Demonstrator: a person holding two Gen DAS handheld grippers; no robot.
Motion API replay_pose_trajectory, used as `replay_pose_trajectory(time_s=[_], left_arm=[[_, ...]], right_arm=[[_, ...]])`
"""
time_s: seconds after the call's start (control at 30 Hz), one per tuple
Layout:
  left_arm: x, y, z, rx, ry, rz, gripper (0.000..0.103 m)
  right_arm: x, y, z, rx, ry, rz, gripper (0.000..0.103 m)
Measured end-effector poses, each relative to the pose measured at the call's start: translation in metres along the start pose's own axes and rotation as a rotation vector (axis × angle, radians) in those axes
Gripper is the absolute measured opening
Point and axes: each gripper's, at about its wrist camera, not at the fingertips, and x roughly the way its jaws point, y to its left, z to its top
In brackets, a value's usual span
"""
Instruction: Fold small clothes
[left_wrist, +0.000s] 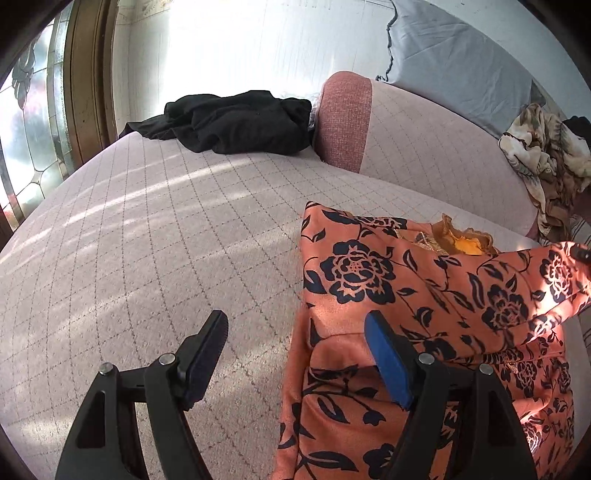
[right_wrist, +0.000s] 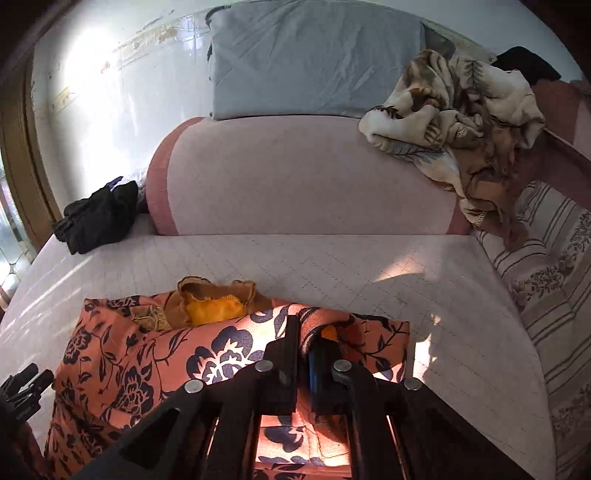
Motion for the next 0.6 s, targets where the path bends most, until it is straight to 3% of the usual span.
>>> replay_pose_trajectory(time_s=[0.03,0.1,0.17,0.23,0.27,0.33,0.43,0.5,0.53,0.6], left_arm=[[0.003,-0.001,0.000,0.004,0.010,0.001,0.077],[0.013,-0.003,-0.003,0.023,0.056,0.020,0.077],[0.027,-0.004,-0.008,0.052,0.133,0.056,0.077],[0.031,-0.002,-0.011,0.040,0.152,0.060,0.077],[0.031,-0.002,-0.010,0.039,0.151,0.062,0.077],[0.032,-0.004,-0.011,0.049,0.150,0.070,0.078],[0.032,-0.006,-0.014,0.065,0.139,0.084,0.079],[0.033,-0.006,-0.015,0.065,0.139,0.086,0.079],[0.033,-0.007,-0.016,0.065,0.138,0.087,0.080],[0.033,-0.008,-0.017,0.068,0.137,0.091,0.080]], right_arm=[[0.018,-0.005,-0.006,0.021,0.059,0.026,0.008],[0.065,-0.012,-0.035,0.051,0.256,0.073,0.012],[0.092,-0.025,-0.065,0.092,0.370,0.039,0.029],[0.080,-0.041,-0.075,0.193,0.301,0.101,0.036],[0.073,-0.048,-0.074,0.246,0.291,0.113,0.058],[0.052,-0.055,-0.066,0.274,0.203,0.084,0.073],[0.022,-0.040,-0.050,0.182,0.048,0.020,0.074],[0.015,-0.026,-0.046,0.121,-0.009,0.040,0.074],[0.020,-0.019,-0.045,0.101,-0.008,0.069,0.075],[0.049,-0.003,-0.051,0.047,0.074,0.078,0.078]])
